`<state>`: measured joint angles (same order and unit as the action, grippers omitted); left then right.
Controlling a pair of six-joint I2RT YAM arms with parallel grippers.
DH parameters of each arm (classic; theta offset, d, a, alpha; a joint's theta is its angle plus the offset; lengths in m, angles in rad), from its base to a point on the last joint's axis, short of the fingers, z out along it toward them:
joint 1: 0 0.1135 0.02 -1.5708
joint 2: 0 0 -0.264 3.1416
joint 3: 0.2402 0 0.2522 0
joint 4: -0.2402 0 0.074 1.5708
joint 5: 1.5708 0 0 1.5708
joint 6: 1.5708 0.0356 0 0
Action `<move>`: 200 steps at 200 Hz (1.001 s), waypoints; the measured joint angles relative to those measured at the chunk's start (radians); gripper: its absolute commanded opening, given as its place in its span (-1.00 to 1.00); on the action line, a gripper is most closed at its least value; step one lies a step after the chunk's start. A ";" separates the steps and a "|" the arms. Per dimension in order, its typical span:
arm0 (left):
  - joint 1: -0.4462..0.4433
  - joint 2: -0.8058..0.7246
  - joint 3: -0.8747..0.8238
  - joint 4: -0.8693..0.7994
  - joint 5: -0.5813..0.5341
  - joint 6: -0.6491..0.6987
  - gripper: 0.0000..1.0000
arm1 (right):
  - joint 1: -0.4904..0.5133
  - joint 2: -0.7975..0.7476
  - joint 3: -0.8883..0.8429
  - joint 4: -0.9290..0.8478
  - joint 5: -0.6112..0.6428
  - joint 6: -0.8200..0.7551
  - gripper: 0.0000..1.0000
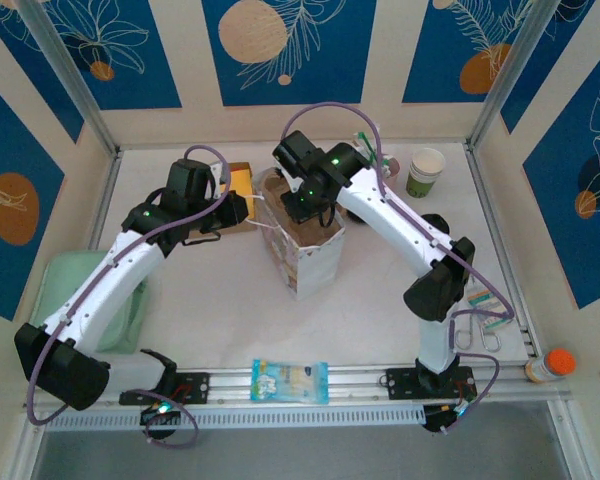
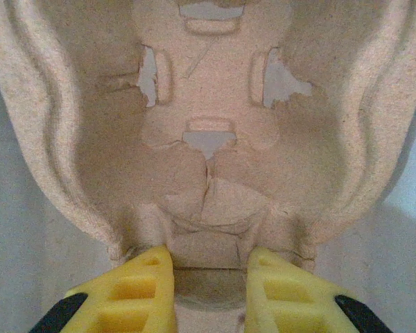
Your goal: Pack the takeout coffee
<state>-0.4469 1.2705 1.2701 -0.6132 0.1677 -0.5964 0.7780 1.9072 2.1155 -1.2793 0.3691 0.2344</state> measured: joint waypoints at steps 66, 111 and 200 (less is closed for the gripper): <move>0.000 0.000 0.000 0.000 0.000 0.000 -0.76 | 0.001 -0.015 -0.049 0.001 -0.024 0.001 -0.56; 0.000 0.000 0.000 0.000 0.008 -0.001 -0.76 | 0.002 -0.015 -0.082 -0.003 -0.050 0.002 -0.56; 0.000 -0.053 -0.006 0.008 0.046 -0.026 -0.76 | 0.002 0.043 -0.099 -0.006 -0.059 0.032 -0.56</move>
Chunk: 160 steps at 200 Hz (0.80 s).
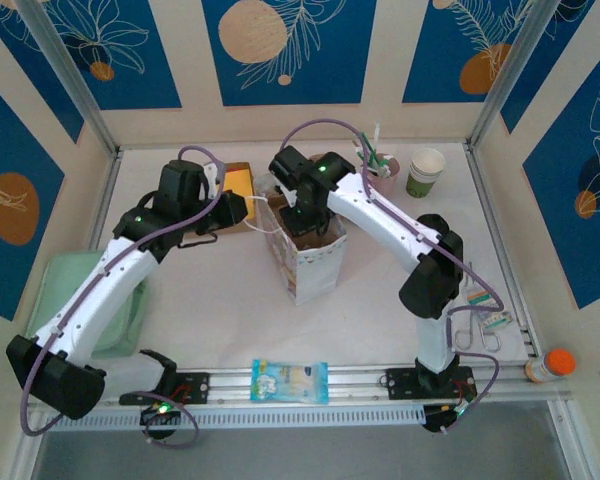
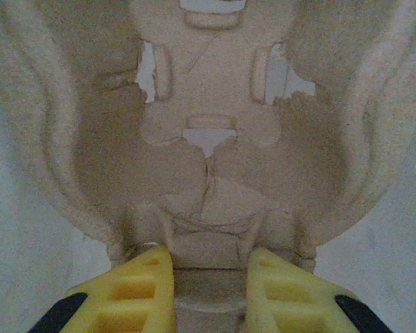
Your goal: Pack the takeout coffee
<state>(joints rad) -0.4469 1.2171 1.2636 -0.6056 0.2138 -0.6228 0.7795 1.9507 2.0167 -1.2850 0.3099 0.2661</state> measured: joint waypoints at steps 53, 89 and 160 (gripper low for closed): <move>0.000 -0.006 -0.021 0.013 0.011 0.000 -0.76 | 0.004 0.025 -0.035 -0.001 0.000 0.026 -0.55; 0.000 -0.006 -0.036 0.022 0.019 0.000 -0.76 | 0.009 0.030 -0.076 0.017 -0.004 0.041 -0.55; 0.000 -0.024 -0.046 0.023 0.022 0.000 -0.76 | 0.009 0.065 -0.175 0.086 -0.032 0.061 -0.56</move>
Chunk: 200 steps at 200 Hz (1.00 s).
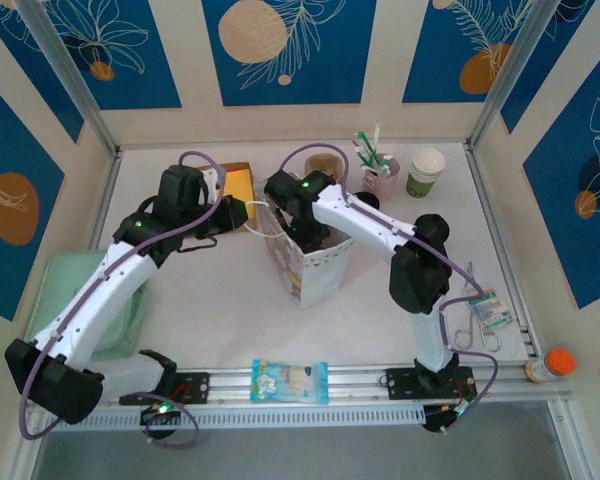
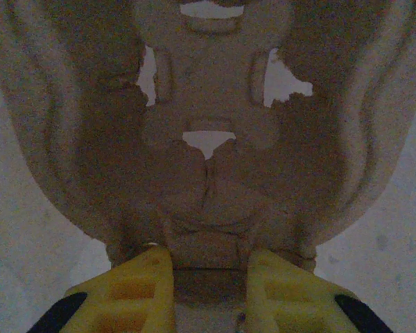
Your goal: Pack the takeout coffee
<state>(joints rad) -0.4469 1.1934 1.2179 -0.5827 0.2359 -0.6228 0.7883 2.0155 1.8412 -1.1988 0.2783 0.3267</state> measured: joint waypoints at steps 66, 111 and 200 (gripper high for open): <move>0.000 -0.020 -0.008 0.009 0.000 0.000 -0.76 | 0.003 0.022 -0.106 0.101 -0.014 0.023 -0.45; 0.000 -0.035 -0.009 0.018 0.000 0.000 -0.76 | 0.005 0.037 -0.123 0.134 -0.012 0.039 0.05; 0.000 -0.052 -0.009 0.017 0.000 0.000 -0.75 | 0.060 0.019 -0.061 0.021 0.037 0.053 0.44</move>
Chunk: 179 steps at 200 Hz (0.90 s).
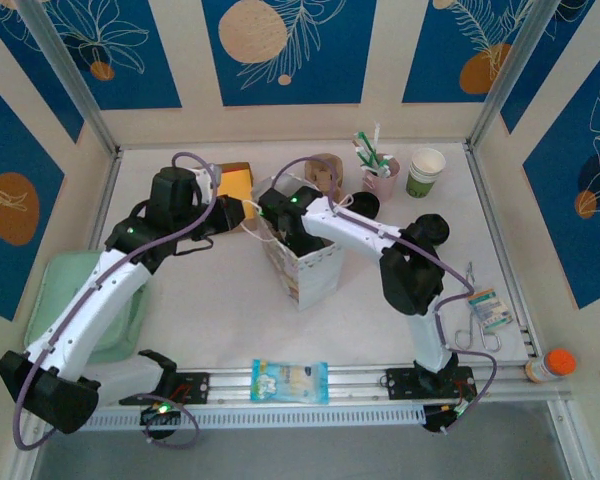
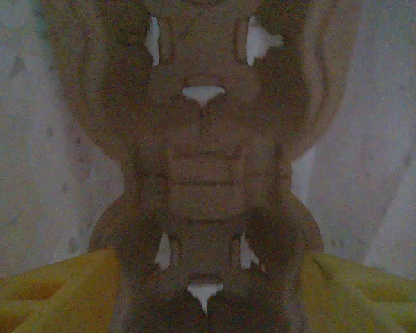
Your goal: Pack the takeout coffee
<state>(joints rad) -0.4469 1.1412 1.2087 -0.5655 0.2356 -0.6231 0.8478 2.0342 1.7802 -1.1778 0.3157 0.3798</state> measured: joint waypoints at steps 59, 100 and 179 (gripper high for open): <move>0.000 -0.008 0.000 -0.003 0.000 0.000 -0.75 | 0.032 -0.097 0.190 -0.128 0.029 0.014 0.62; 0.000 -0.021 0.000 -0.019 -0.001 0.001 -0.71 | 0.047 -0.153 0.351 -0.211 0.048 0.013 0.62; 0.000 -0.037 0.018 -0.064 -0.019 0.024 -0.08 | 0.011 -0.191 0.551 -0.313 0.124 -0.012 0.60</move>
<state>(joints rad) -0.4469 1.1042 1.2270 -0.6300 0.2165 -0.5995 0.8585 1.8435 2.3314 -1.4910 0.4400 0.3676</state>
